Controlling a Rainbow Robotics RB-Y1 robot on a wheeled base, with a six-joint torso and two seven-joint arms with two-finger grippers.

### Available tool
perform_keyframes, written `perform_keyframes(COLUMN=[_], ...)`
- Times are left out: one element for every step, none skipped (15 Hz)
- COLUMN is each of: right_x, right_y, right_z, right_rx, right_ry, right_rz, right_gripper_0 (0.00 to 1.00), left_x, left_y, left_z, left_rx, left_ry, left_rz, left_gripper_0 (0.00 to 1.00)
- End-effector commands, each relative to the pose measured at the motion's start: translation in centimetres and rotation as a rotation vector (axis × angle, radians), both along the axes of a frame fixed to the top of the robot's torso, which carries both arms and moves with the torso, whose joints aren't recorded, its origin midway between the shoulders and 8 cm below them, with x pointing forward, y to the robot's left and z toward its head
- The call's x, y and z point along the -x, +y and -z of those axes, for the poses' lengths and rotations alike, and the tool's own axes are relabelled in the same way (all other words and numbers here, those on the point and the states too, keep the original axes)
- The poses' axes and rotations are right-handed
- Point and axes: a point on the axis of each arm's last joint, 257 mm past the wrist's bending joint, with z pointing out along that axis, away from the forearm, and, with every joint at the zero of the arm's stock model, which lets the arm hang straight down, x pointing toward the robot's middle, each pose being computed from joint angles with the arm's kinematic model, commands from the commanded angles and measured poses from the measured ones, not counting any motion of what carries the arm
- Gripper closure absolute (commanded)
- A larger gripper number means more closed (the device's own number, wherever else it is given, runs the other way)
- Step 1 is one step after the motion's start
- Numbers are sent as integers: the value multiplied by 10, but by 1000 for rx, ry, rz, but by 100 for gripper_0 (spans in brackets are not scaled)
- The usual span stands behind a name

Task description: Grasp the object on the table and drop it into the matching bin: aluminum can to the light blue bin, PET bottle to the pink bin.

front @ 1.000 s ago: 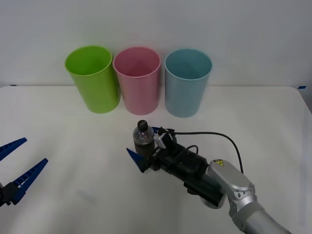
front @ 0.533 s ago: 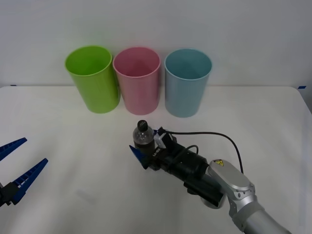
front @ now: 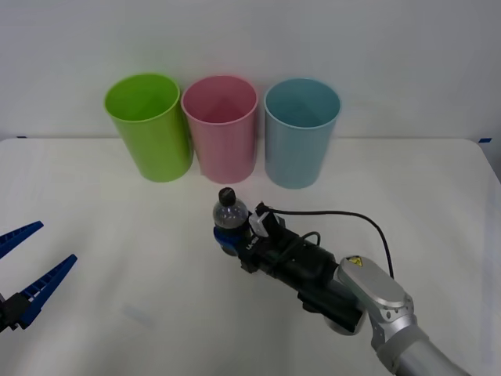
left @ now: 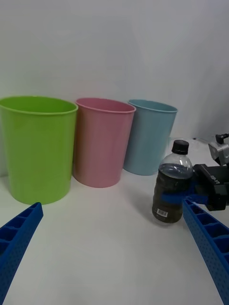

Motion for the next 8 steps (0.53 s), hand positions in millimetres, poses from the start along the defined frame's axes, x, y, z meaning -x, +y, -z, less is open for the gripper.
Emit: perform_keyframes(right_x=[10,15,21,26,32,39,47,52], right_y=[-14,-20,-27,-32,-39,-43,-47,-50], right_z=[-25,-36,-48,-56,-73,-85,-103,-116], right_rx=[-34,-50,-66,-75,-97,-125,-164,-195], right_ry=[-37,-52,-66,-76,-90,-87,-80,-74], right_rz=[28,44,60,70,86,84,81,75], right_gripper_0=[100,100,100,100,100,100,100,100], left_x=[0,0,0,0,0,0,0,0], left_y=[0,0,0,0,0,0,0,0], left_z=[0,0,0,0,0,0,0,0], left_rx=[0,0,0,0,0,0,0,0], left_ry=[0,0,0,0,0,0,0,0], left_rz=[0,0,0,0,0,0,0,0], left_gripper_0=[0,0,0,0,0,0,0,0])
